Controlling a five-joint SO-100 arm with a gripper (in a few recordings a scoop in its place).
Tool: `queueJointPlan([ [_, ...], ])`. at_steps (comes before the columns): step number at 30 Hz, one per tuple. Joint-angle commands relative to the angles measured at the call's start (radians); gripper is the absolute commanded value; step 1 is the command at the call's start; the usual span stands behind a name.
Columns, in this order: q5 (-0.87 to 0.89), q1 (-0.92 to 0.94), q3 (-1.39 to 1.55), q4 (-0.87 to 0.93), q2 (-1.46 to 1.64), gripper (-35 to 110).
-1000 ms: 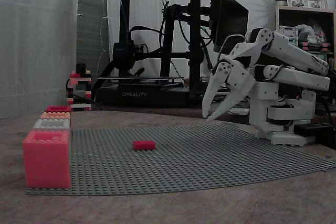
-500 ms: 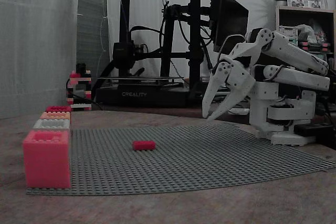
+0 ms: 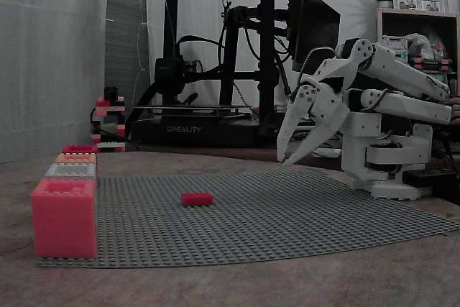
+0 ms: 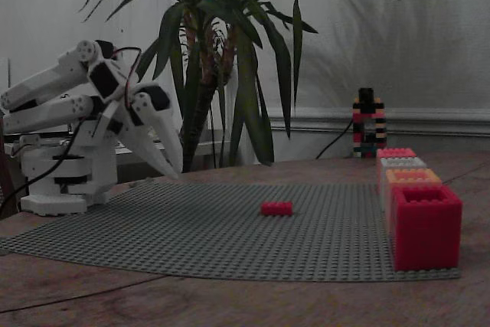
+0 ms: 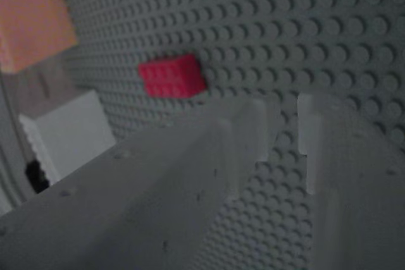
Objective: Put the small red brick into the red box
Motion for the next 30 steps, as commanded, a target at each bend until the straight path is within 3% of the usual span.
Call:
queueJointPlan([
  [1,0.02,-0.025,0.014,0.021,0.011,0],
  [13,-0.017,-0.025,-0.041,-0.041,-0.081,0],
  [20,-0.333,-0.025,-0.176,-0.16,-0.337,0],
  [24,-0.62,-0.025,-0.262,-0.202,-0.528,3],
  [30,-0.831,-0.026,-0.451,-0.36,-0.853,3],
])
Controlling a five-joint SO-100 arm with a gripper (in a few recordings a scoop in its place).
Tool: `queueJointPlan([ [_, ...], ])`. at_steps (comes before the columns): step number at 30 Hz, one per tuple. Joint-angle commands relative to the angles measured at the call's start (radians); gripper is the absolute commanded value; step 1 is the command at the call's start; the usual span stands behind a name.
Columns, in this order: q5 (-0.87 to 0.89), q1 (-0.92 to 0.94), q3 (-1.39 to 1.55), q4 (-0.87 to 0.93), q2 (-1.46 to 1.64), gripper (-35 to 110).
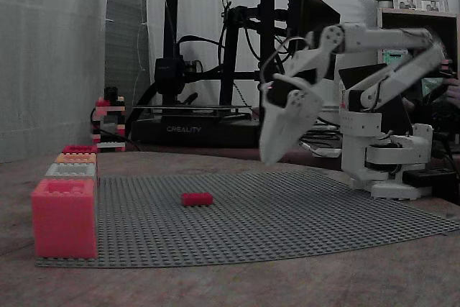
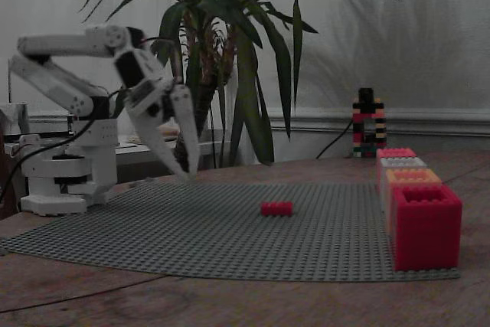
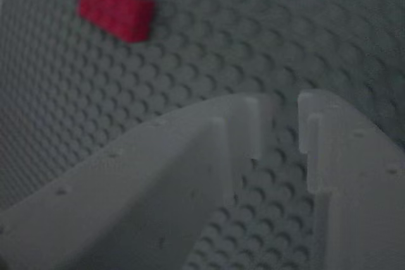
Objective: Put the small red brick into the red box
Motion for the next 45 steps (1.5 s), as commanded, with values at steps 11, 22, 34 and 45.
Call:
queueJointPlan([
  [11,-0.44,-0.072,-0.468,-0.075,-0.5,11],
  [22,-0.601,-0.092,-0.736,0.009,-0.792,24],
  [34,-0.603,-0.098,-0.785,-0.057,-0.957,22],
  [45,-0.588,-0.109,-0.838,-0.077,-1.042,22],
])
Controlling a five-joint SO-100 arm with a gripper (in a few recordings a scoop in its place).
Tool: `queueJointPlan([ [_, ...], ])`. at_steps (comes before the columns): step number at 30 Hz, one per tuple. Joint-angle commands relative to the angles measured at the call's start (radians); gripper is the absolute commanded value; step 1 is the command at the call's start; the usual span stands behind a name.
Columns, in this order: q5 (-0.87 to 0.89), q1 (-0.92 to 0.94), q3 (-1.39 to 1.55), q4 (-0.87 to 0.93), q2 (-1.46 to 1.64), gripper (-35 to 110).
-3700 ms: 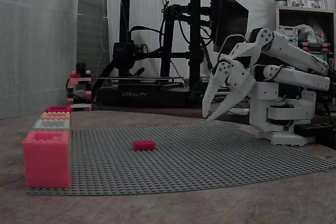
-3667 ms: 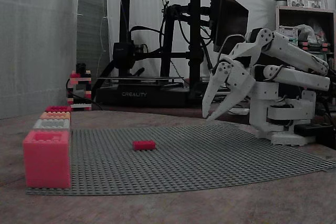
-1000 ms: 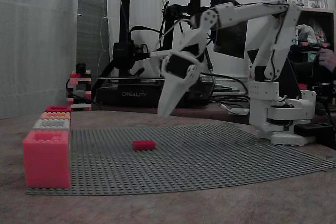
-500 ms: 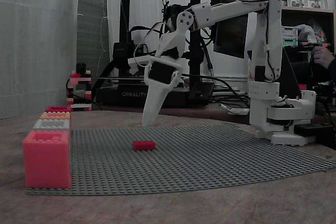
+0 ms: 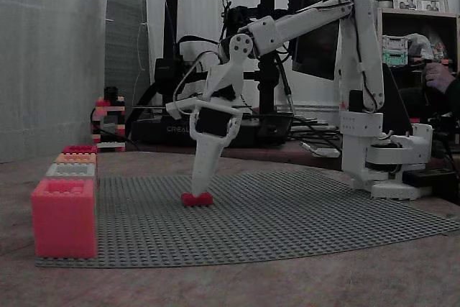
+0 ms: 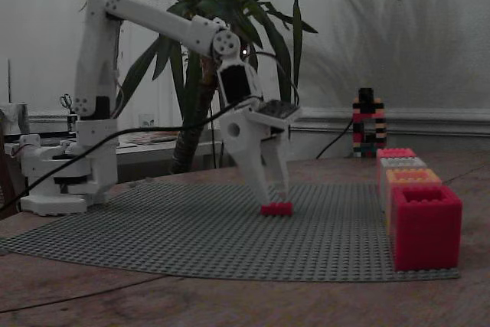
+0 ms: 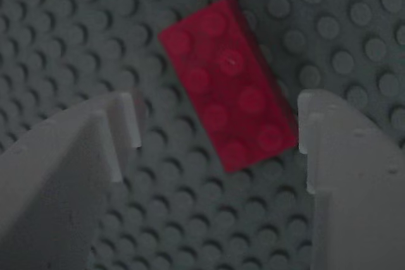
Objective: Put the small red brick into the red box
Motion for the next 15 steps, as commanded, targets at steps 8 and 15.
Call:
queueJointPlan([
  [8,-0.005,-0.029,-0.114,-0.018,-0.037,22],
  [15,0.006,-0.04,-0.117,-0.025,-0.064,19],
])
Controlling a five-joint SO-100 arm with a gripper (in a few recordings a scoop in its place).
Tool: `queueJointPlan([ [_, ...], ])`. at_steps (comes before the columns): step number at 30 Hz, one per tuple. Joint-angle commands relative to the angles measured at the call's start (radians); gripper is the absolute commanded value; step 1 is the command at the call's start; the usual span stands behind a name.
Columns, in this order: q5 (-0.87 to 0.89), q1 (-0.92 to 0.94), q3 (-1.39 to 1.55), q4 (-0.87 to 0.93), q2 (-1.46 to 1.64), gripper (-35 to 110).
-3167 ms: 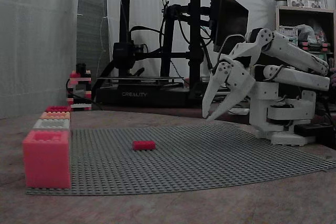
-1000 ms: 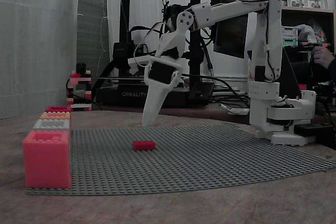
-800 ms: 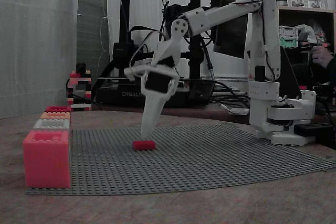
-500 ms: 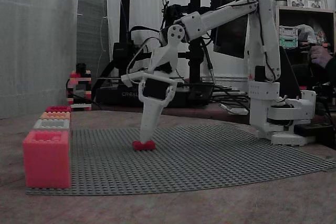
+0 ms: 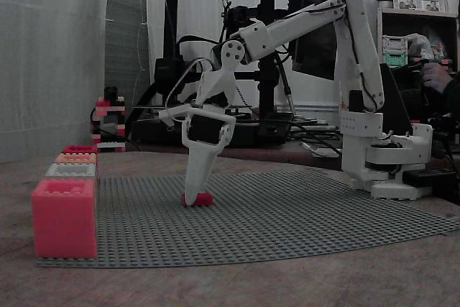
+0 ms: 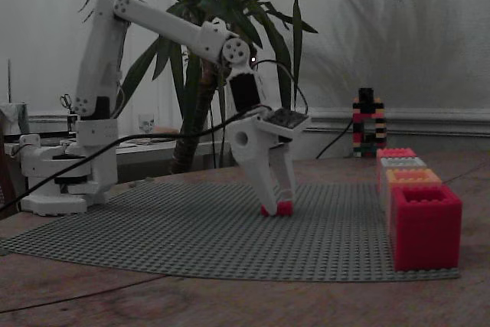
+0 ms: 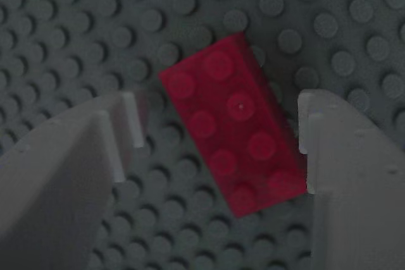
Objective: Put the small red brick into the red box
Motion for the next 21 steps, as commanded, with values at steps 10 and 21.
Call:
queueJointPlan([
  [10,0.02,-0.035,-0.067,-0.021,0.005,4],
  [21,0.258,-0.043,-0.147,-0.054,0.002,0],
])
